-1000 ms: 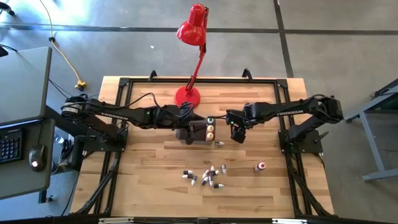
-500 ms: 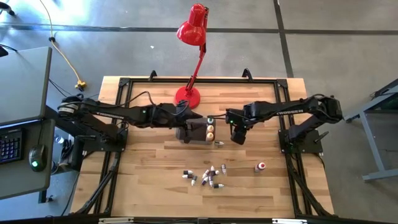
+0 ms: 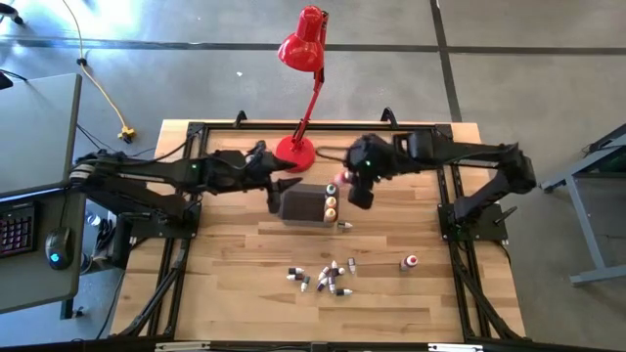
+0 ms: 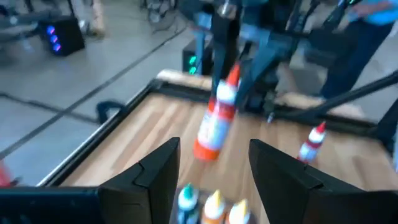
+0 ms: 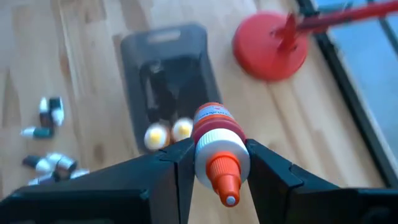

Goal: Pick & Place food coloring
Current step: Put the large orange food coloring bottle into the black bin

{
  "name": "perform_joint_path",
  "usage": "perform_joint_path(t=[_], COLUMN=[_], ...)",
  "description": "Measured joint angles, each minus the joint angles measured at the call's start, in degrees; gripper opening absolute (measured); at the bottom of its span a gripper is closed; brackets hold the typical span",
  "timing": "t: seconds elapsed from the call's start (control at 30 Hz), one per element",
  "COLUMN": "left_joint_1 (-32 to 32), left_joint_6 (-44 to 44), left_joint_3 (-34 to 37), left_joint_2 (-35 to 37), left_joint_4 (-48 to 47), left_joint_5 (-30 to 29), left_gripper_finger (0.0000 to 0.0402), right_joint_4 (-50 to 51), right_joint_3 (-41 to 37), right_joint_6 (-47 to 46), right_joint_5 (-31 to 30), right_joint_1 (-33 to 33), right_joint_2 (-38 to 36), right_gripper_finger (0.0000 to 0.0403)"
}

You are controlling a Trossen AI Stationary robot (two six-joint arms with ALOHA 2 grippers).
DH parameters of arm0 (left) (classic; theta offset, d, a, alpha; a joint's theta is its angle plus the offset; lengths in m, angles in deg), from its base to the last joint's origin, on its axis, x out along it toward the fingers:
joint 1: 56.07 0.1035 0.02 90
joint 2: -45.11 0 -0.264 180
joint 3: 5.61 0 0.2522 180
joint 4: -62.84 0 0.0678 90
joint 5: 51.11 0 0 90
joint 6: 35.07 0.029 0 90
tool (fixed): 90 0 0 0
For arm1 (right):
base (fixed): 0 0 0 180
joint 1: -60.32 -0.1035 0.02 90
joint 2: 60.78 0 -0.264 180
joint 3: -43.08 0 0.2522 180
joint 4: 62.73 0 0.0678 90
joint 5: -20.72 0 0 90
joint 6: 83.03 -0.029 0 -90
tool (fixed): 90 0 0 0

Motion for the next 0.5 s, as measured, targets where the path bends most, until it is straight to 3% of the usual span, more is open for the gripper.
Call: perform_joint_path(t=[0.2,0.5], left_joint_1=[0.0,0.0], left_joint_6=[-0.5,-2.1], left_joint_3=[0.1,0.1], left_joint_2=[2.8,2.8], left_joint_4=[-7.9,-16.3], left_joint_5=[-6.0,-6.9], left_gripper_finger=[0.0188,0.0188], right_joint_4=[4.1,13.6], right_joint_3=[11.1,28.5], right_joint_6=[6.2,14.4], right_joint_5=[0.8,2.2], right_joint_1=[1.7,3.8], right_joint_2=[11.4,31.8], right_gripper_finger=[0.0113,0.0113])
